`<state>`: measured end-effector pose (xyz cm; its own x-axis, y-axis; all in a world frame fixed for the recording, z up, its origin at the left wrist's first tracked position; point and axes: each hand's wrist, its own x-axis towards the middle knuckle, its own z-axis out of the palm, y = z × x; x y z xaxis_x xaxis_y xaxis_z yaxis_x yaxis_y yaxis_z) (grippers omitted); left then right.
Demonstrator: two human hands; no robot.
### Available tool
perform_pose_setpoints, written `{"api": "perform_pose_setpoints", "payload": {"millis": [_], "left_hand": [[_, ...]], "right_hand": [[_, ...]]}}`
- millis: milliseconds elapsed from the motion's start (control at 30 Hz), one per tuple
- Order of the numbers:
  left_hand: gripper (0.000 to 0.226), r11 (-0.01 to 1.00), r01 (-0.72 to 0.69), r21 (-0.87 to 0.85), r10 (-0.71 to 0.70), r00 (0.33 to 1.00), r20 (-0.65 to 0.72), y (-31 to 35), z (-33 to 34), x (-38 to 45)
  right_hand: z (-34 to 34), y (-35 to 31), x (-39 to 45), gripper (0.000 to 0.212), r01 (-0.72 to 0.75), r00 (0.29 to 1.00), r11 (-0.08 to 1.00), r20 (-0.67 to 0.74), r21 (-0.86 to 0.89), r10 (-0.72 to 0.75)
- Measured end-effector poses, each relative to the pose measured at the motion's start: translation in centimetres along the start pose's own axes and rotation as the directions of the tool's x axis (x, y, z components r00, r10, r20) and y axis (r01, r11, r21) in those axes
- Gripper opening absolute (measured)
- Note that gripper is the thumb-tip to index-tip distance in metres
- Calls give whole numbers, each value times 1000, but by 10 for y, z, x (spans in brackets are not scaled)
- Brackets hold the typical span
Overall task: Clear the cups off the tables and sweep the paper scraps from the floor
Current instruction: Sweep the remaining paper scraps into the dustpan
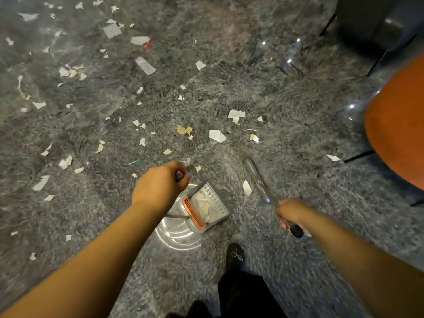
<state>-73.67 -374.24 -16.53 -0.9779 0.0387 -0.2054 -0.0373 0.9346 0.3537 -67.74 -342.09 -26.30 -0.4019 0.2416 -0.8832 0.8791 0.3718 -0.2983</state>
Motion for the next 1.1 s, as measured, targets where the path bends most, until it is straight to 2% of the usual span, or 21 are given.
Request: {"api": "perform_pose_setpoints", "payload": {"millis": [133, 233, 400, 567, 700, 933, 1067, 1100], "left_hand": [[14, 1000, 1, 28, -1, 1000, -2, 4, -1, 13], [16, 999, -8, 47, 9, 1000, -22, 2, -3, 17], [17, 998, -14, 58, 16, 999, -40, 6, -2, 19], [18, 999, -29, 45, 31, 999, -44, -3, -3, 12], [17, 998, 55, -8, -55, 997, -56, -20, -11, 0], [12, 971, 218, -94, -232, 957, -173, -73, -43, -20], [13, 957, 276, -90, -289, 929, -232, -108, -69, -30], [13, 954, 287, -87, -300, 921, -247, -118, -75, -32]], "right_hand": [[19, -5, -3, 30, 25, 990, 1000, 138, -19, -23], [33, -8, -13, 39, 64, 980, 997, 191, -46, -54], [42, -21, -33, 47, 62, 952, 997, 298, 41, -71], [41, -28, -44, 50, 94, 941, 995, 326, 18, -94], [42, -32, -52, 46, 102, 940, 994, 324, 47, -112], [39, -64, -61, 19, 196, 933, 979, 297, 59, -204], [48, -98, -59, 23, 214, 940, 975, 257, 68, -224], [52, -105, -57, 30, 215, 944, 975, 245, 58, -222]]}}
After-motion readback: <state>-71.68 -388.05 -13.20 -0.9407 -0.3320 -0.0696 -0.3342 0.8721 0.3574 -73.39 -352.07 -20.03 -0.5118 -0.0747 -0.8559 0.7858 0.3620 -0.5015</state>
